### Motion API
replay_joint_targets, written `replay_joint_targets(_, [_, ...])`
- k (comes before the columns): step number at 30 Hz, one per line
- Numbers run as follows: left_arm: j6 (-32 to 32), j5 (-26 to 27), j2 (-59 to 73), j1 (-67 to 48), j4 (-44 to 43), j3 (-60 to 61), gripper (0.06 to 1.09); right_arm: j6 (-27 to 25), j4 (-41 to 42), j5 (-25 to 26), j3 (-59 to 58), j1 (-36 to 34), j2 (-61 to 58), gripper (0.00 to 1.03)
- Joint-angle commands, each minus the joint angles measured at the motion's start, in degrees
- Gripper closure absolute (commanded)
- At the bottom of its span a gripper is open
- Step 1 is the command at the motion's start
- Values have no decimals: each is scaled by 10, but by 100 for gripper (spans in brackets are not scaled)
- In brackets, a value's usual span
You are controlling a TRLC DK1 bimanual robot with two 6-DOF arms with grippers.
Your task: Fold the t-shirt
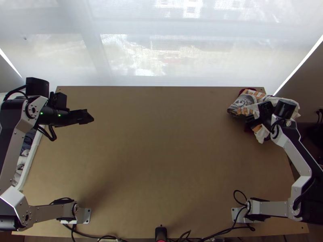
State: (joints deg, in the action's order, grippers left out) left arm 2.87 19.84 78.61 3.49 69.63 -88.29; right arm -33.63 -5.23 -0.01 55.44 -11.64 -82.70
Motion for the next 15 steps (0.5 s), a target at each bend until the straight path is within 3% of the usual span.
replay_joint_targets(1, [11,-1,-30,-1,0,31,10,7,22,-9,63,7,6,4])
replay_joint_targets(7, [23,-1,-65,-1,-1,62,10,3,75,-8,86,-21,-124,4])
replay_joint_targets(15, [20,-23,-130,3,2,121,10,-9,116,-8,10,-48,-184,4])
